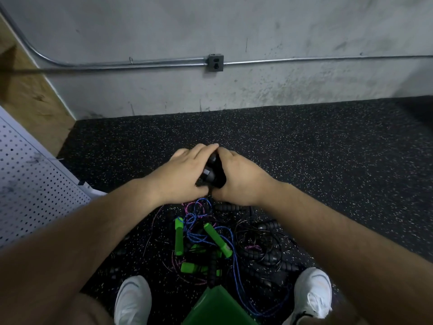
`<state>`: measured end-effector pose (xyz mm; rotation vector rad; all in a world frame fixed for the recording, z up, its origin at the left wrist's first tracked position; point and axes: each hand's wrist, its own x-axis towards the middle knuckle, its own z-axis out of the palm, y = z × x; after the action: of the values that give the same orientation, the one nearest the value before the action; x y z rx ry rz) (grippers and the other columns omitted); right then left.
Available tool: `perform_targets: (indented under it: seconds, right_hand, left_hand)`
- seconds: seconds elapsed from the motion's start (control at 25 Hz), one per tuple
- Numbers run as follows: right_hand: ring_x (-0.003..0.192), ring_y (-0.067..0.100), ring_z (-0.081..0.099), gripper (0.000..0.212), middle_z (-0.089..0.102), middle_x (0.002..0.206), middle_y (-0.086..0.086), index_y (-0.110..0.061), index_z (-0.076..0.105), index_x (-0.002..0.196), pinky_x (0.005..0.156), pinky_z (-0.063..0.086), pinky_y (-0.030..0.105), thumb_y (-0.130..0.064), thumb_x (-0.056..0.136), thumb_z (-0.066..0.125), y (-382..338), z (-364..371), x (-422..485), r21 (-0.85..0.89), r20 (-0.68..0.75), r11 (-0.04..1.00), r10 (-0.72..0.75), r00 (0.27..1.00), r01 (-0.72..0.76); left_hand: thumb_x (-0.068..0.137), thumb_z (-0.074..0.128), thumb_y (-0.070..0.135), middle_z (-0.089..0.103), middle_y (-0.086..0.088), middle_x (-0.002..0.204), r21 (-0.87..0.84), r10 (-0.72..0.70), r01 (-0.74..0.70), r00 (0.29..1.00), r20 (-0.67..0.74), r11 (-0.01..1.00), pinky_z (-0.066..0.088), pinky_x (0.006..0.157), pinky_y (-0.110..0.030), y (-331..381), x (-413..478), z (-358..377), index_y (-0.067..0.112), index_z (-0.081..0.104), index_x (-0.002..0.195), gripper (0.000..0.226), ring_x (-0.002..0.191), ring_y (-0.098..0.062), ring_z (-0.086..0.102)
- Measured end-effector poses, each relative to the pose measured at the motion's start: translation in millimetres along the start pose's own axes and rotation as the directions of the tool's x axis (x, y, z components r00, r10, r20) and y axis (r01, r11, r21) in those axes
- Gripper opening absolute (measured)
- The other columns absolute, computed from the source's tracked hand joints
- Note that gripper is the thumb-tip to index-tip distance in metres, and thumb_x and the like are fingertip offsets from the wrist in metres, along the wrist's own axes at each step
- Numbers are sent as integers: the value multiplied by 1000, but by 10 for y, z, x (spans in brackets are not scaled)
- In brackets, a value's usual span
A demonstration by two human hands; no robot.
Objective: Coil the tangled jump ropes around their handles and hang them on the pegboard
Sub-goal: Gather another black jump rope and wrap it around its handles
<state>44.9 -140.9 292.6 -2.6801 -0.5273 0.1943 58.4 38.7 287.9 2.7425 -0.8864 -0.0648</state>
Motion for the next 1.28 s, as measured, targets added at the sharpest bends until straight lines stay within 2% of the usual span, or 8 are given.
perform_targets:
  seconds: [0.12, 0.28, 0.44, 0.64, 0.84, 1.0, 1.16, 1.28]
  right_hand:
    - [116, 31, 56, 86, 56, 127, 14, -3, 34, 142, 92, 47, 32, -30, 73, 77, -11, -26, 25, 14, -21, 1000, 11, 1000, -10]
    - [137, 33, 38, 107, 43, 148, 14, -6, 14, 157, 111, 34, 38, -37, 75, 75, 12, -28, -1, -24, 4, 999, 23, 1000, -22]
    - [121, 31, 49, 81, 51, 131, 3, -31, 29, 148, 101, 44, 49, -45, 78, 69, 161, -53, -53, -148, -125, 984, 85, 989, -103]
    - [112, 28, 42, 59, 47, 121, 5, -19, 43, 132, 95, 46, 48, -25, 79, 67, 169, -44, -21, -89, -174, 993, 63, 983, -79]
    - [113, 28, 42, 54, 48, 124, 8, -10, 46, 130, 97, 42, 40, -22, 81, 67, 85, -6, -2, -192, -295, 980, -11, 955, -48]
    - [112, 27, 46, 67, 53, 123, 10, -6, 49, 131, 99, 41, 37, -31, 77, 79, -23, 9, -29, -233, -374, 972, -108, 921, 19]
    - [120, 27, 48, 81, 42, 134, 10, -7, 43, 138, 97, 49, 39, -22, 71, 86, 27, 12, -102, 101, -501, 990, -35, 865, 99]
    - [126, 17, 45, 95, 35, 143, 4, -15, 27, 149, 103, 46, 32, -29, 76, 85, 221, 90, -114, 444, -337, 892, 253, 907, -84]
  left_hand:
    - [85, 70, 29, 46, 1, 125, 34, -7, 9, 998, -55, 999, 31, 112, -35, 2, 51, -33, 14, 39, 136, 61, 103, -15, 47]
    - [85, 70, 34, 52, 0, 123, 70, 2, 3, 998, -69, 998, 35, 105, -35, -31, 62, -29, 15, 39, 128, 56, 92, -12, 50]
    - [88, 70, 42, 52, 3, 117, 5, -100, 101, 989, -108, 995, 32, 90, -27, -111, 19, -90, 17, 38, 126, 55, 89, -14, 46]
    - [85, 71, 50, 52, 3, 109, -17, -153, 152, 980, -125, 988, 43, 75, -28, -200, -8, -41, 21, 39, 123, 58, 89, -17, 56]
    - [84, 53, 60, 42, -4, 140, 153, 24, 13, 971, -236, 988, 40, 112, -45, -159, 0, 51, 9, 31, 153, 88, 128, -22, 42]
    - [85, 35, 82, 53, -5, 132, 308, 166, -83, 953, -252, 948, 44, 106, -45, -176, 6, -6, 14, 24, 158, 101, 120, -25, 50]
    - [91, 26, 81, 55, -7, 108, 303, 233, -148, 936, -265, 941, 55, 84, -47, -291, 20, -39, 22, 19, 159, 90, 93, -28, 58]
    - [90, 26, 82, 53, -1, 106, 223, 130, -69, 954, -271, 972, 54, 84, -40, -368, -16, -104, 35, 13, 160, 85, 95, -24, 58]
